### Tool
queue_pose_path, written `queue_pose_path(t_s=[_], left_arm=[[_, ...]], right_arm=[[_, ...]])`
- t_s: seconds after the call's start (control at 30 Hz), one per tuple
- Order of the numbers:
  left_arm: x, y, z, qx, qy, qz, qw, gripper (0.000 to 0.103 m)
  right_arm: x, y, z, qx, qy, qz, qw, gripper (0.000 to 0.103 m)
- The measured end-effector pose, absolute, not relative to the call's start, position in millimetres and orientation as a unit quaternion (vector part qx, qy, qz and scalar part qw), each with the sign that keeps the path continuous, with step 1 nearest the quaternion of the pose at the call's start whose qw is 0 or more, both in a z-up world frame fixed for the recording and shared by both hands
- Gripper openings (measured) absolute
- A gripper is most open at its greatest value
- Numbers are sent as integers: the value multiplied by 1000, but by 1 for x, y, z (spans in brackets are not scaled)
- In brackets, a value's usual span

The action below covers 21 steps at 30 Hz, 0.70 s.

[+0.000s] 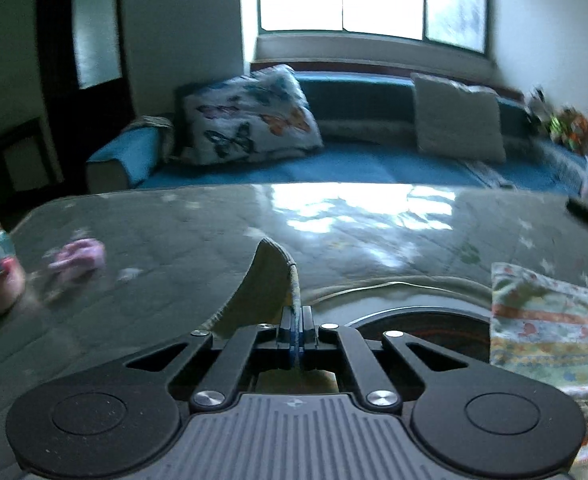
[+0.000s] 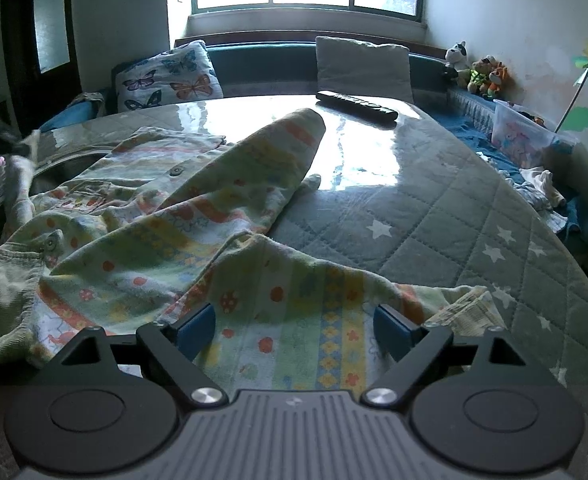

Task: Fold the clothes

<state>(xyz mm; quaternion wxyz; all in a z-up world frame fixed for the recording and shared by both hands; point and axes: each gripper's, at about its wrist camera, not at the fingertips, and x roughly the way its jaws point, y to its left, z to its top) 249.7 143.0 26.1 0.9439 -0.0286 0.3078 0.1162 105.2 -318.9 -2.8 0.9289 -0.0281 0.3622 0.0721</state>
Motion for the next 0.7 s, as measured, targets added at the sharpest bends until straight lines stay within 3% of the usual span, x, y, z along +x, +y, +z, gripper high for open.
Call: queue_pose_path(t_s=[0.7], left_arm=[[54, 198, 44, -58, 245, 241, 937, 1]], right_arm=[[82, -225, 10, -77, 340, 288, 892, 84]])
